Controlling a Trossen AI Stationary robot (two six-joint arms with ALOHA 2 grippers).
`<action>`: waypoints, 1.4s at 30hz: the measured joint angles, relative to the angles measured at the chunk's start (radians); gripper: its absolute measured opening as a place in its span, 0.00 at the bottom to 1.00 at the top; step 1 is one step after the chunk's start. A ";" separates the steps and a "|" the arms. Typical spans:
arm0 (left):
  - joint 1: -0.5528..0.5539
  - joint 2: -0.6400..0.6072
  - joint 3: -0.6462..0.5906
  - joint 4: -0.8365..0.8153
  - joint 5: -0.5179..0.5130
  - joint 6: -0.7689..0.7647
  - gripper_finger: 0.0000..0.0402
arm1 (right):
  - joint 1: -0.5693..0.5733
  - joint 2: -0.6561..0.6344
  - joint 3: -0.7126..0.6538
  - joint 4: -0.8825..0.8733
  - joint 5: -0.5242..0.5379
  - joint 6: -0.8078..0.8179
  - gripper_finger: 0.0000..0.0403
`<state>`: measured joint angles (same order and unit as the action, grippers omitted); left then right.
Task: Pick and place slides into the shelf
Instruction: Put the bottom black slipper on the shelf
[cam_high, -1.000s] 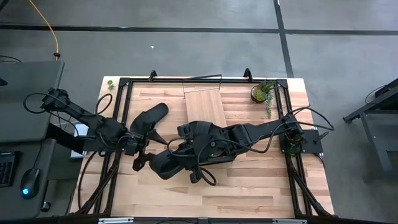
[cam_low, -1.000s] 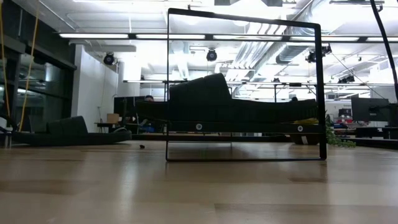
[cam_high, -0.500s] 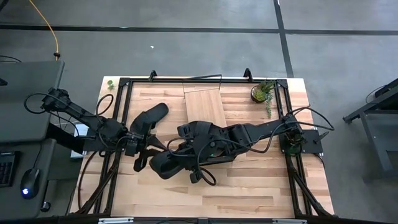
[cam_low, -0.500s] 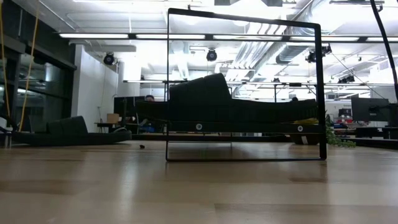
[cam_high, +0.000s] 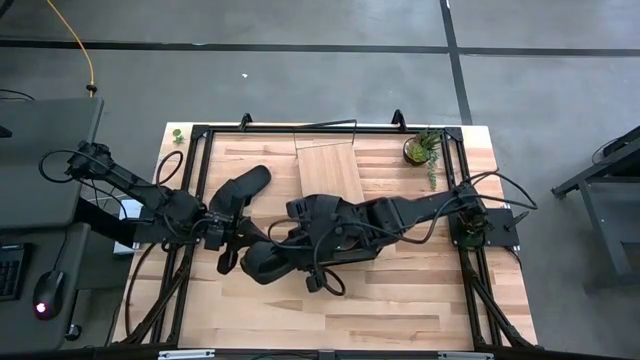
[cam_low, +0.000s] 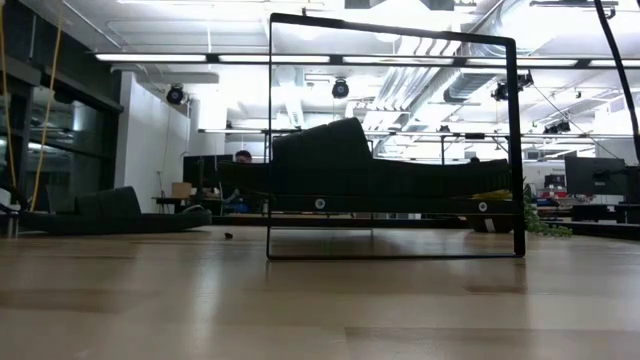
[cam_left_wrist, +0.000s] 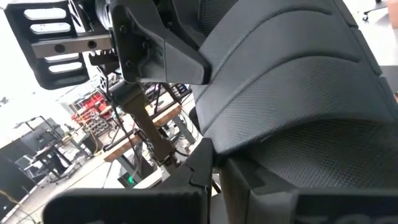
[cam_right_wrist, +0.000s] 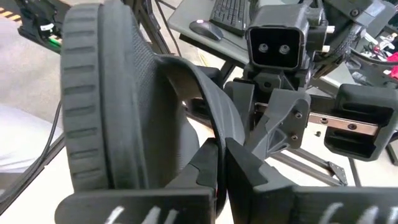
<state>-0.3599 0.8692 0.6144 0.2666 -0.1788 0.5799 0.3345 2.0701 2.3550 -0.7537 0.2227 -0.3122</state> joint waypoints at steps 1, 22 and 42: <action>0.000 0.000 0.000 -0.003 -0.006 0.000 0.02 | -0.002 0.000 0.000 -0.003 0.000 -0.001 0.00; 0.000 -0.003 0.003 -0.078 -0.280 0.047 0.01 | -0.030 -0.039 -0.004 -0.075 0.335 0.003 0.56; 0.000 0.000 -0.002 -0.111 -0.462 0.131 0.01 | -0.037 -0.097 0.000 -0.205 0.288 0.038 0.56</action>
<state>-0.3600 0.8688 0.6128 0.1560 -0.6406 0.7109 0.2974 1.9732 2.3550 -0.9592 0.5106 -0.2742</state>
